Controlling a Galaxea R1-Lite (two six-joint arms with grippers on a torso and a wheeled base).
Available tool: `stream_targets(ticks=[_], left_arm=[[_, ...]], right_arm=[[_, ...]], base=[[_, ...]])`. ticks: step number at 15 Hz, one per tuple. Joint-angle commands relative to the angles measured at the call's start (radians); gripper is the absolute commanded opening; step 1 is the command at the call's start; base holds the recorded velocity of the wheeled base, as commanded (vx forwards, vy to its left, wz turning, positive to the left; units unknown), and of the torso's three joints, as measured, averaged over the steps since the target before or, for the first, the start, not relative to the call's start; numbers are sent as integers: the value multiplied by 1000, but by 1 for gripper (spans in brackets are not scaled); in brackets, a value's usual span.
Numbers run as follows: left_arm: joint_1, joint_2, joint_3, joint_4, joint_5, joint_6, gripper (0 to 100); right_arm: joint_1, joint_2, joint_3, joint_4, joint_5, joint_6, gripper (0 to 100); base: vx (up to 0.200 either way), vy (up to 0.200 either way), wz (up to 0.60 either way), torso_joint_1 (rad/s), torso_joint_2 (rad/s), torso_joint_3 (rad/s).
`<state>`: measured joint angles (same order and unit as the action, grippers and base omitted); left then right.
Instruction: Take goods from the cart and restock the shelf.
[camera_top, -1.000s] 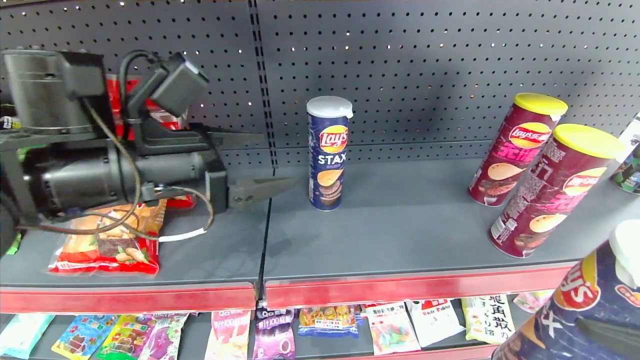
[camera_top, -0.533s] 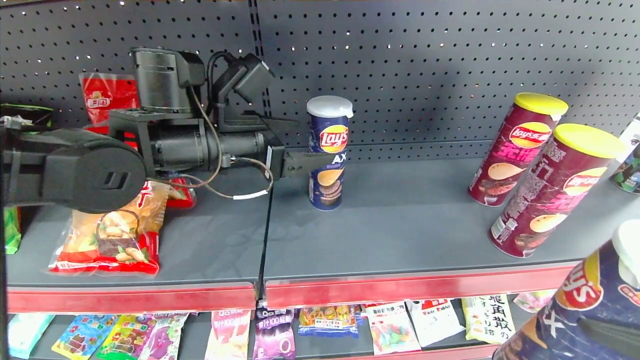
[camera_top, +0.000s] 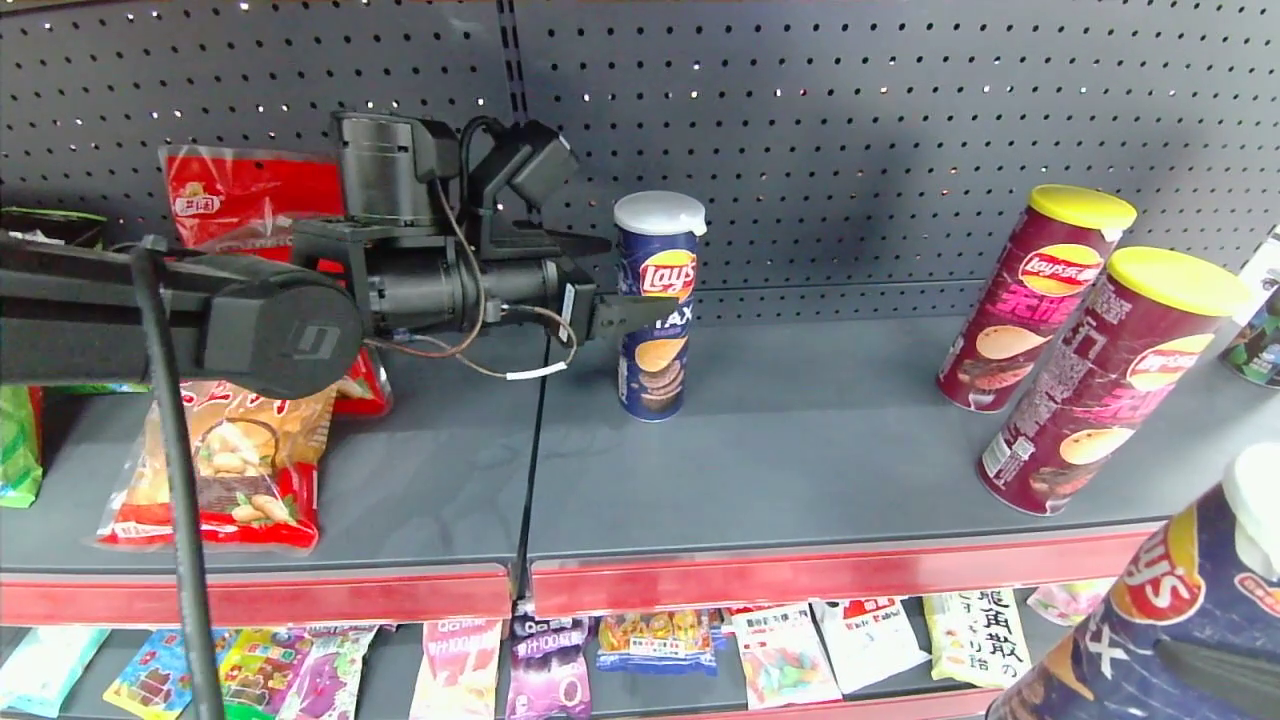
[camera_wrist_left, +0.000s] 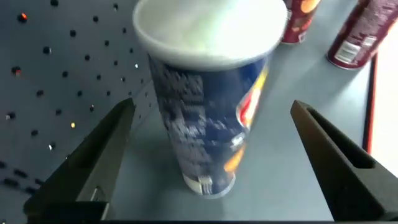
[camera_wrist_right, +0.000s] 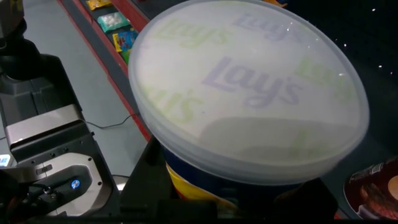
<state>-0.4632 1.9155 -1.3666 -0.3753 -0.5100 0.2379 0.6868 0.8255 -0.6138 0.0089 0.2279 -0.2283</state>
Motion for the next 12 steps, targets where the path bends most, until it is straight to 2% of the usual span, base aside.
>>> stream_targets(ticks=[1, 6, 10, 11, 12], left_arm=[[-9, 30, -34, -1, 1, 0, 100], [-28, 69, -72, -1, 18, -2, 100], [-28, 119, -141, -1, 18, -2, 100], [-31, 125, -149, -1, 16, -2, 0], [-38, 125, -146, -1, 13, -2, 0]], right_arm=[[-3, 1, 2, 0, 1, 0, 0], [-12, 1, 0, -1, 2, 0, 0], [-13, 0, 2, 0, 2, 0, 0], [-13, 0, 2, 0, 2, 0, 0], [-13, 0, 0, 0, 2, 0, 0]], base=[[0, 0, 0, 0, 0, 0], [0, 0, 0, 0, 0, 0], [0, 0, 0, 0, 0, 0], [0, 0, 0, 0, 0, 0], [0, 0, 0, 0, 0, 0]])
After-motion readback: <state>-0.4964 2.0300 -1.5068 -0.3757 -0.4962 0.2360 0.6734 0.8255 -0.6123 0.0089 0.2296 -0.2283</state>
